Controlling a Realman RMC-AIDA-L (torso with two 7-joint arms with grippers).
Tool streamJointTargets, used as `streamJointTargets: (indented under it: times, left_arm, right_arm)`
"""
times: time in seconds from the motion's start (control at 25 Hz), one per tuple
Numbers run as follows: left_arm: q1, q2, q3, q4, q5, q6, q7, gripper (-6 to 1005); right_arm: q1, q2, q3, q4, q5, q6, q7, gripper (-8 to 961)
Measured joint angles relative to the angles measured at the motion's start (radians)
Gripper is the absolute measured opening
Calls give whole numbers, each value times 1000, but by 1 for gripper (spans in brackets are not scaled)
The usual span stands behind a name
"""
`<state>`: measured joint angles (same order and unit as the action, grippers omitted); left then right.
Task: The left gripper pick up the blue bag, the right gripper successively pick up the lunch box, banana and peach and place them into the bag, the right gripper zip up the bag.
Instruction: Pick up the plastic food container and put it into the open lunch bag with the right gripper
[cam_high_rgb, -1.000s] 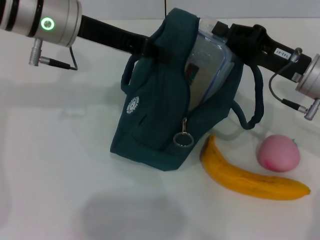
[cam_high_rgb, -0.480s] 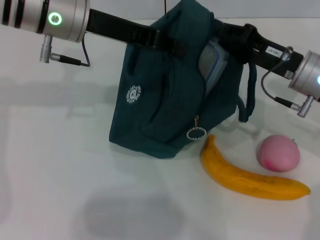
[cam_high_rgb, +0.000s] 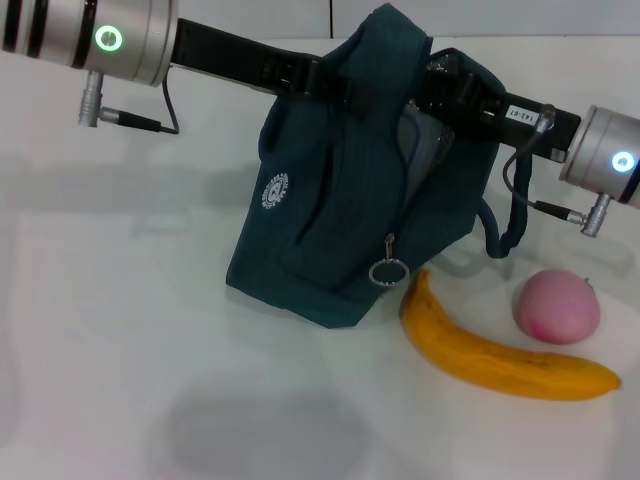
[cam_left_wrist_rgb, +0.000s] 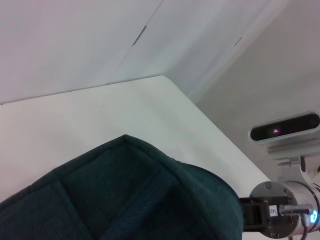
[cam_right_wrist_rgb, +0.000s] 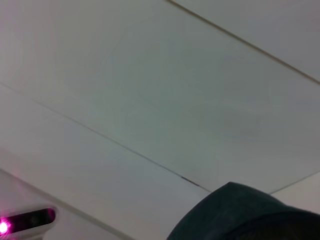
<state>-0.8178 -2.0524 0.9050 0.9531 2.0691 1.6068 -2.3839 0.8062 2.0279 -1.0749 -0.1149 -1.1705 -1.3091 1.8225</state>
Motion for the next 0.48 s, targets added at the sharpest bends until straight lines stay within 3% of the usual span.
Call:
streamJointTargets:
  times: [0.48]
  left_arm:
    - [2,9,0,-1,-36,9,-4,54]
  right_arm:
    - [-12,0,0,-50,0,29,-105,101]
